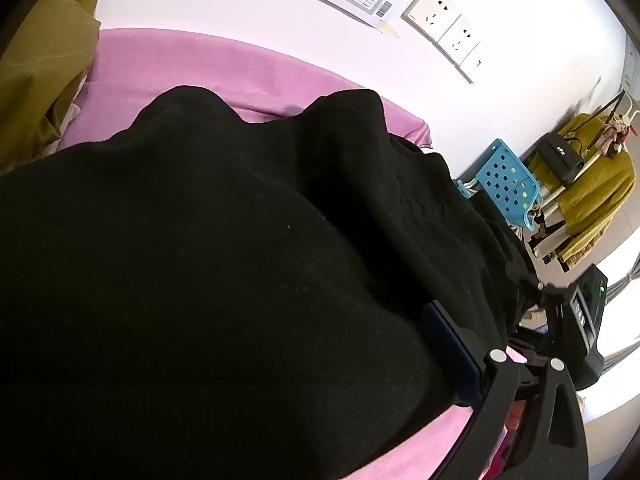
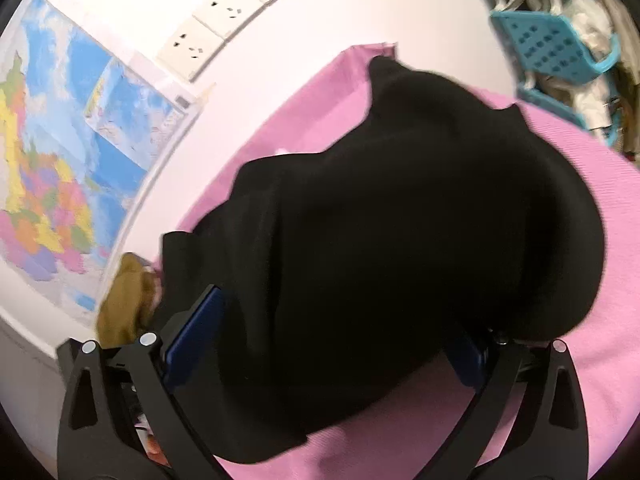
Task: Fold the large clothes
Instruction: 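Press the folded jacket bundle down with the left gripper while the right gripper holds it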
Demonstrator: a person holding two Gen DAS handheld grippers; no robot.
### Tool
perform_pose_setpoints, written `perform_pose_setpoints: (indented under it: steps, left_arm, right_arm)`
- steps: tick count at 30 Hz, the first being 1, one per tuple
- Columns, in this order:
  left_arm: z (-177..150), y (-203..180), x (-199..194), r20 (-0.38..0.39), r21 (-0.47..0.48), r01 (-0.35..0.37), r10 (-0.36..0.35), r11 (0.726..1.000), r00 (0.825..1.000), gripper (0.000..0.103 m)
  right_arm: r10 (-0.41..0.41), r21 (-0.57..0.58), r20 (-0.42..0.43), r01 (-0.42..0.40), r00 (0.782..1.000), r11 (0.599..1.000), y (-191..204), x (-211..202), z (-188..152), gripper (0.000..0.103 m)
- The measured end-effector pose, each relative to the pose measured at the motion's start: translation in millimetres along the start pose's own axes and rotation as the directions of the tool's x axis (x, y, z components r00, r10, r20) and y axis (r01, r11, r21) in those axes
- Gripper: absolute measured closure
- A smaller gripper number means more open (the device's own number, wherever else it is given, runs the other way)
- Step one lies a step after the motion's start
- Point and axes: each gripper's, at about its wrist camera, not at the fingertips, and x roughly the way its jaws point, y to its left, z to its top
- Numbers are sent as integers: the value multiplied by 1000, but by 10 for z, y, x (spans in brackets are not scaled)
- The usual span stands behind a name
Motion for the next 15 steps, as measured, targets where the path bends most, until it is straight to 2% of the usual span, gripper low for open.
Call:
perform_pose_setpoints:
  steps: [2,3,5,7,10,12,15]
  left_arm:
    - [6,10,-5,0,-5,2,-2,1000,1000,7]
    - [8,16,-8,1,-8,6,-6,1000,1000,7]
    - [20,26,-16,5,-21,8,-8,1000,1000,7]
    - [27,14,-25,16,-17,-22,22,1000,1000,12]
    - [35,8,-9,15,-10,-38,38,999,999,12]
    - [50,8,-4,13,-20,-43,43,999,999,12]
    - [81,-19,32,1,-26,-61,61,998,998,10]
  right_arm:
    - [140,35,12,-141,990,989,-26,-50,-15,11]
    - [170,31,13,-170,985,985,-31,-69,-20,16]
    - [155,21,14,-155,988,988,-89,-88,-22,23]
    - [125,64,-3,-125,992,990,-199,-55,-16,36]
    - [125,51,-18,-124,992,991,-191,-30,-6,32]
    - [138,44,-9,-138,990,989,-158,-5,8,18]
    - [72,-17,-23,-72,997,997,-14,124,28,15]
